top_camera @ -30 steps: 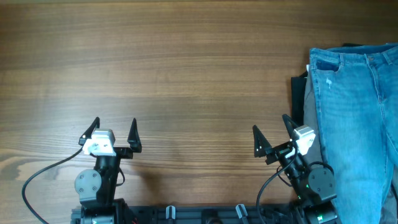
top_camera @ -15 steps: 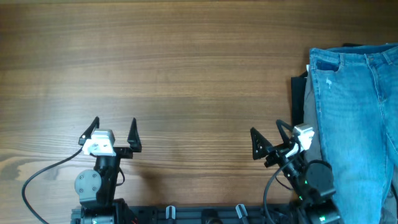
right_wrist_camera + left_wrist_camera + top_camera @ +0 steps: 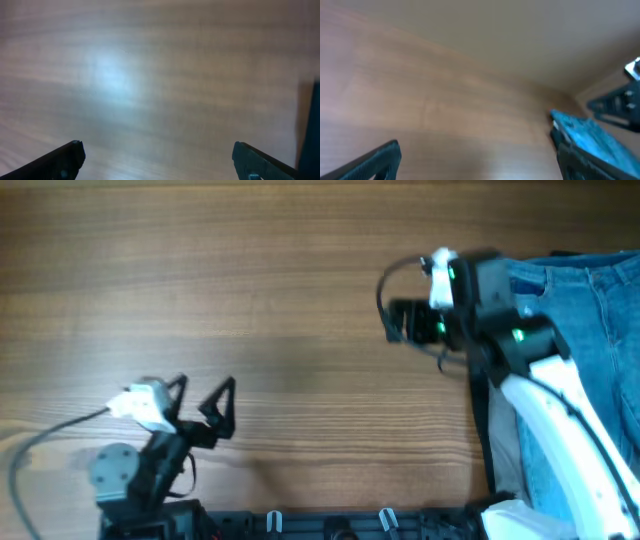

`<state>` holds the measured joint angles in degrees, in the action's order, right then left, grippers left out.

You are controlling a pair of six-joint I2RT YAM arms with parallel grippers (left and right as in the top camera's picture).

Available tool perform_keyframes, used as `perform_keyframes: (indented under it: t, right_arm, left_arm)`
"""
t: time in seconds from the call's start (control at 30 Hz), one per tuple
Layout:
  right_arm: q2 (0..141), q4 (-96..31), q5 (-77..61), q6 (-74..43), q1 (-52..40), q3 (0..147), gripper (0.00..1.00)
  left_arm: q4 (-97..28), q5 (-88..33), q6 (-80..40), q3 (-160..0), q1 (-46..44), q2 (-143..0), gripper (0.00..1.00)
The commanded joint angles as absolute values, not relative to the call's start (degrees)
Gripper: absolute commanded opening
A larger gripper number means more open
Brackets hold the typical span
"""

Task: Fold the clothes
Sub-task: 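Reach both grippers to the jeans on the stack and grasp the waistband, then pull the jeans off the stack leftward and lay them flat on the table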

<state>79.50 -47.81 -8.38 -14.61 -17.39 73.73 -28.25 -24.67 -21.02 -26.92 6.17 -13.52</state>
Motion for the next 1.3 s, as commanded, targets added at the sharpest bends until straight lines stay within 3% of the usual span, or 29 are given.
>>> perform_keyframes:
  t: [0.0,0.07,0.2,0.3,0.4,0.5,0.53,0.57,0.73,0.93,1.0,1.1,1.23,1.27]
  right_arm:
    - [86.65,-46.52,2.28,-14.66,-15.11,80.82,1.00]
    - [90.83,-44.91,9.52,-20.78,-9.10,83.11,1.00]
    - [101.25,-35.92,7.05,-23.90,5.02,83.09,0.94]
    - [108.51,-30.83,5.10,-20.16,9.34,83.09,0.90]
    - [115.85,-29.91,4.12,-19.49,11.35,83.09,0.71]
    - [119.59,-34.11,1.02,-19.49,11.11,82.94,0.70]
    - [120.09,-34.65,1.02,-19.38,11.11,82.91,0.60]
    - [120.14,-34.68,1.26,-17.93,11.11,82.91,0.39]
    - [118.34,-35.88,3.18,-16.53,12.36,85.71,0.04]
    - [104.05,-35.97,1.78,-14.00,16.16,87.00,0.04]
    - [95.72,-34.65,-6.72,-7.86,15.68,87.02,0.04]
    - [87.22,-33.65,-18.57,-8.08,12.67,87.02,0.04]
    - [78.70,-32.21,-21.26,-12.69,-11.09,87.00,0.04]
    - [80.25,-31.00,-20.62,-13.78,-21.47,87.00,0.04]
  left_arm:
    - [-40.84,-22.24,-22.31,-47.55,6.55,-31.46,1.00]
    - [-51.70,-22.22,-22.31,-60.93,6.55,-45.21,1.00]
    - [-67.13,-22.87,-22.35,-78.02,6.55,-66.92,1.00]
    - [-70.22,-26.20,-22.35,-78.78,6.52,-72.86,1.00]
    - [-72.10,-26.48,-22.26,-78.76,6.50,-74.96,1.00]
    - [-71.33,-25.89,-21.23,-78.76,6.50,-74.96,1.00]
    - [-71.11,-25.87,-21.23,-78.76,6.50,-74.96,1.00]
    - [-70.70,-25.87,-21.23,-78.76,6.50,-74.96,1.00]
    - [-69.89,-25.87,-21.19,-78.76,6.50,-74.96,1.00]
    - [-68.97,-25.50,-19.75,-78.78,6.63,-74.96,1.00]
    - [-69.28,-25.52,-19.77,-80.12,8.23,-74.89,1.00]
    - [-72.84,-25.50,-19.73,-86.26,12.19,-74.54,1.00]
    - [-77.41,-25.47,-16.12,-103.04,20.01,-71.83,1.00]
    - [-77.38,-25.47,-14.26,-106.30,20.78,-70.32,1.00]
